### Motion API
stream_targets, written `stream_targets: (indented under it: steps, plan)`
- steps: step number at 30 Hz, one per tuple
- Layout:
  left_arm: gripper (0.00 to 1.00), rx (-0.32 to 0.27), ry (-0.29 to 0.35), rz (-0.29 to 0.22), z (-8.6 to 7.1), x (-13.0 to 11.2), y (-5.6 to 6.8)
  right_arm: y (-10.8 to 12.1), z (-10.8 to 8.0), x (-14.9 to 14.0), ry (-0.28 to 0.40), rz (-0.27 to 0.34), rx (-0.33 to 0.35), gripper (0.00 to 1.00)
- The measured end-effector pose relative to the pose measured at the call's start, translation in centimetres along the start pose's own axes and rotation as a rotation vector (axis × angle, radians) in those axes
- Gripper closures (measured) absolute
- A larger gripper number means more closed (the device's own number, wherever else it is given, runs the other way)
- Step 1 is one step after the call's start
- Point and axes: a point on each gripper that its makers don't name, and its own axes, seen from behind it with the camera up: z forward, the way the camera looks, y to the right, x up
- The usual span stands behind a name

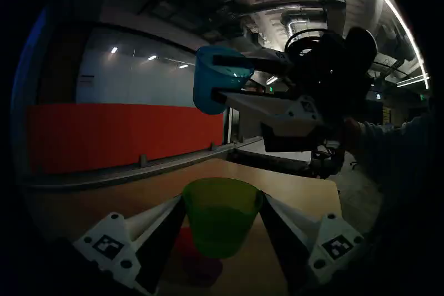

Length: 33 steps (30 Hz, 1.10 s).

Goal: Pour water

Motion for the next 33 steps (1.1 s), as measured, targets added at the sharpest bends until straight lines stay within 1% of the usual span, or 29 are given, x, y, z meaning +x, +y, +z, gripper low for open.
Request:
stream_targets:
  steps: [6,11,14,17,21,25,33]
  plan:
    - [0.11,0.002,0.001,0.011,0.0,0.2,0.1,-0.8,-0.5,0.2,-0.005,0.258,0.033,0.11]
    - [0.11,0.005,0.000,0.020,0.0,0.4,0.2,-1.2,-0.7,0.5,-0.004,0.498,0.073,0.12]
    - [0.12,0.009,-0.001,0.025,-0.1,0.5,0.1,-1.3,-0.8,0.7,-0.002,0.614,0.098,0.12]
    - [0.11,0.016,-0.002,0.031,-0.2,0.5,-0.1,-1.3,-1.1,0.6,-0.005,0.693,0.111,0.11]
    - [0.11,0.028,-0.003,0.036,-0.5,0.7,-0.4,-1.3,-1.5,0.1,-0.008,0.745,0.121,0.11]
    - [0.11,0.047,-0.007,0.045,-0.8,0.6,-0.9,-1.5,-1.9,-1.3,-0.024,0.753,0.118,0.11]
    - [0.11,0.092,-0.027,0.061,-1.9,-0.1,-2.5,-2.4,-3.2,-4.4,-0.069,0.760,0.114,0.11]
